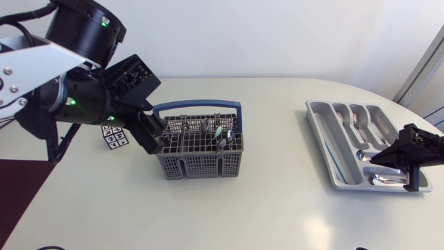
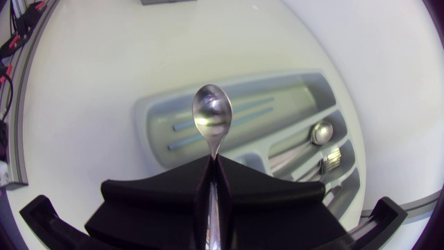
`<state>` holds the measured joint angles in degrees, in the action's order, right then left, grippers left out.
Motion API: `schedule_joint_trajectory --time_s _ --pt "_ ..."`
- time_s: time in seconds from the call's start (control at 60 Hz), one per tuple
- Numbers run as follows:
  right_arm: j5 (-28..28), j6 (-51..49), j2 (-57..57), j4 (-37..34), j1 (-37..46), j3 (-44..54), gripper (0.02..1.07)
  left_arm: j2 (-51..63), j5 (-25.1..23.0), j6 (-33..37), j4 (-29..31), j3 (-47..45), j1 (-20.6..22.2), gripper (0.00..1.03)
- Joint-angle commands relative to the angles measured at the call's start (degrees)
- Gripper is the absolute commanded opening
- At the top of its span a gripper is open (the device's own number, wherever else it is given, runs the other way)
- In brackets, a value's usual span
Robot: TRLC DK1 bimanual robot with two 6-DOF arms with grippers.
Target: Transfer all utensils from the basket to the drawer tray.
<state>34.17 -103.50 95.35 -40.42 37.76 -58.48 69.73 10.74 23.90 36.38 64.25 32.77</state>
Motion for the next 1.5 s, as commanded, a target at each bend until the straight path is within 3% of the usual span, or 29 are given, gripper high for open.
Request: schedule_joint_trajectory --time_s 0.0,0.267,0.333,0.433,0.517,0.7,0.783,1.1,1.15,1.35,1.417,1.483 --pt "-1.9 -7.3 5.3 -1.8 2.8 -3.6 0.08 -0.7 -0.2 1.2 0.2 -1.6 -0.4 0.61" --pt "-7.0 -13.1 12.4 -1.6 6.6 -7.6 0.09 -1.3 -0.2 1.6 1.1 -2.2 0.0 0.61" --pt "-7.0 -13.3 12.8 -1.0 6.8 -7.1 0.19 -1.4 -0.2 1.6 1.3 -2.2 0.0 0.61" --pt "-6.8 -12.9 12.1 -0.6 6.8 -6.3 0.45 -1.6 -0.2 1.5 2.0 -2.3 0.0 0.61" --pt "-6.2 -12.6 9.6 -0.5 7.1 -4.8 0.59 -1.9 -0.2 1.3 2.7 -2.0 0.1 0.61" --pt "-4.4 -9.4 3.2 -1.5 7.0 -2.1 0.81 -1.1 0.2 -0.7 5.9 0.5 1.2 0.61" --pt "-3.7 -7.4 0.2 -2.6 6.2 -0.3 0.88 -0.2 2.8 -2.1 7.2 1.8 2.4 0.55" --pt "-4.7 9.9 -14.7 -1.9 -4.7 8.6 0.89 4.9 4.6 -8.7 13.5 7.2 5.2 0.49" --pt "-5.4 13.4 -17.0 -1.9 -7.3 9.7 0.89 5.7 4.6 -9.3 13.5 7.6 5.5 0.42" --pt "-8.8 26.7 -27.5 -2.0 -19.7 14.8 0.89 8.8 4.9 -10.3 12.9 7.7 6.2 0.42" --pt "-11.0 31.7 -30.8 -1.8 -25.5 16.5 0.89 10.3 5.9 -10.9 12.0 7.7 5.9 0.34" --pt "-12.2 35.4 -32.8 -1.7 -29.8 17.2 0.89 11.4 6.0 -11.2 10.9 7.6 5.4 0.33"
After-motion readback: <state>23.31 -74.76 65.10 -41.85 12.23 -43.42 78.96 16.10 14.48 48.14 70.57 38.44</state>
